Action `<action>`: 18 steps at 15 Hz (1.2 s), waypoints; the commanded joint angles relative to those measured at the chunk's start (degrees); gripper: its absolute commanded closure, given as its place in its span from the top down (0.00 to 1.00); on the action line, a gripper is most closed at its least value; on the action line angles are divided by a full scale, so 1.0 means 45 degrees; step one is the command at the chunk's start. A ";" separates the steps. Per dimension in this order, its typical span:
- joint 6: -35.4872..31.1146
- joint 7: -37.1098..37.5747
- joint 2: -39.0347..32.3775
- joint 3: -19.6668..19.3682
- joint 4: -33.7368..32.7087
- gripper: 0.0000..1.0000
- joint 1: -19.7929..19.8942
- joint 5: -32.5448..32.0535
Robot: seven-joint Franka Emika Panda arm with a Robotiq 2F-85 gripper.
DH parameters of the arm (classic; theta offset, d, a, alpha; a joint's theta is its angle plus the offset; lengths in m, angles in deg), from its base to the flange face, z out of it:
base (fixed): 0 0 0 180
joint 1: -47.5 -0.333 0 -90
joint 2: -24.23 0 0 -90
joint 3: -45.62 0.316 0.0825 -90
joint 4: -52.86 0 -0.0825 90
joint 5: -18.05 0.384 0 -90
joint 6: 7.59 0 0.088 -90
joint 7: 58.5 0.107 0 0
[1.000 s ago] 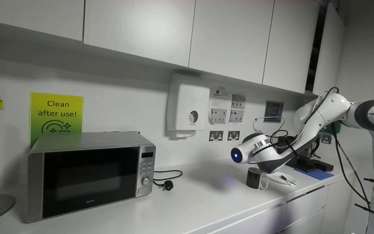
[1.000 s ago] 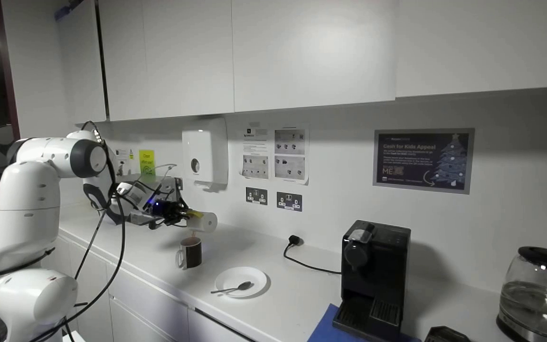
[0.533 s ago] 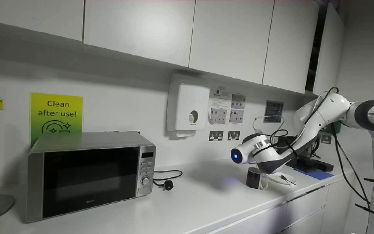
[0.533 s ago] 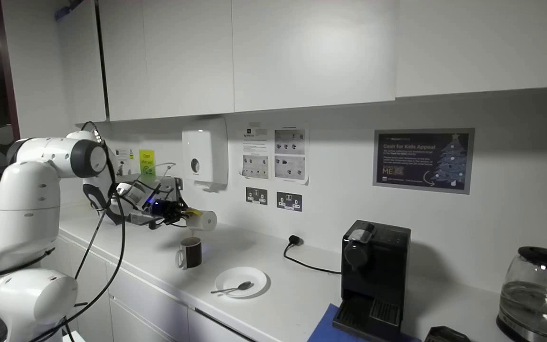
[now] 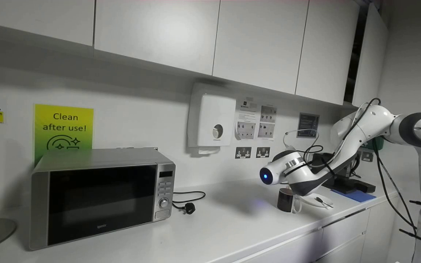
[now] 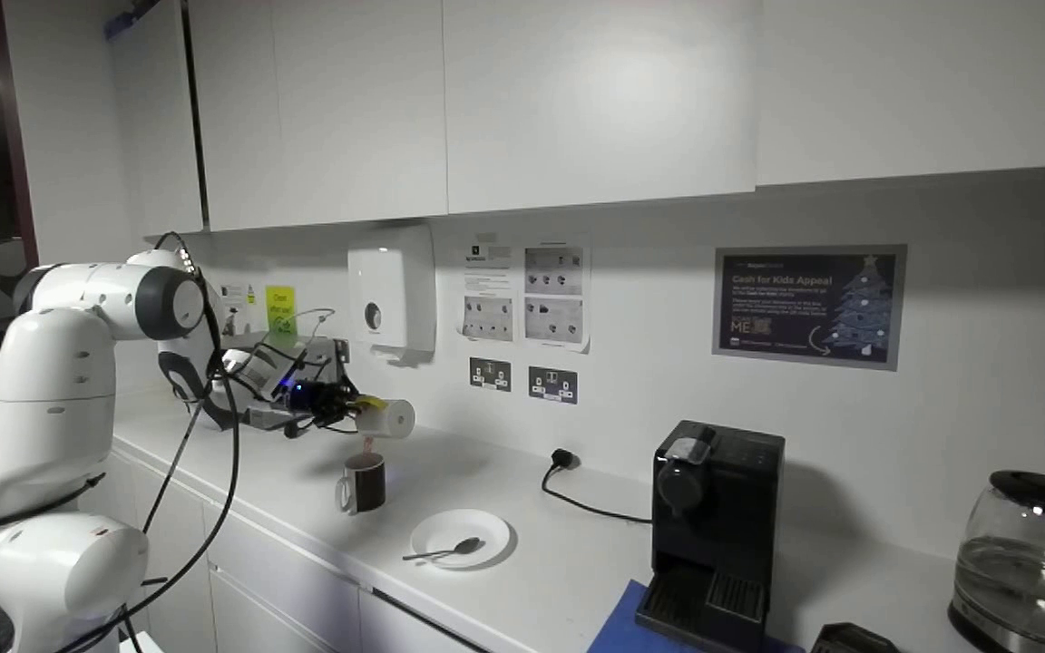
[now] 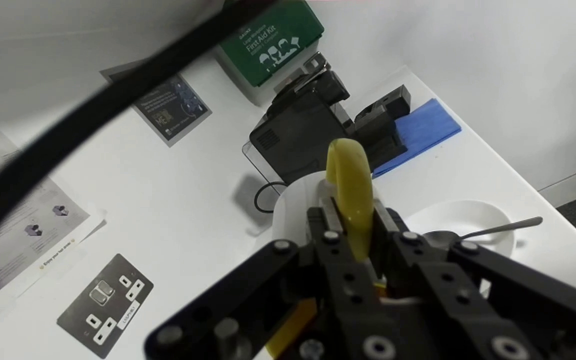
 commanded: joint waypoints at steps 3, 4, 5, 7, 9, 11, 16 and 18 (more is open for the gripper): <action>0.0959 -0.0521 -0.0253 0.0102 -0.0463 0.04 -0.0174 -0.0594; 0.0970 -0.0523 -0.0272 0.0110 -0.0470 0.04 -0.0180 -0.0611; 0.1003 -0.0524 -0.0314 0.0122 -0.0494 0.04 -0.0199 -0.0618; 0.1057 -0.0535 -0.0387 0.0129 -0.0520 0.04 -0.0245 -0.0643; 0.1211 -0.0549 -0.0503 0.0130 -0.0592 0.04 -0.0315 -0.0666; 0.1376 -0.0566 -0.0597 0.0138 -0.0676 0.04 -0.0373 -0.0678; 0.1588 -0.0598 -0.0755 0.0130 -0.0820 0.04 -0.0416 -0.0748; 0.1636 -0.0609 -0.0753 0.0127 -0.0828 0.04 -0.0414 -0.0785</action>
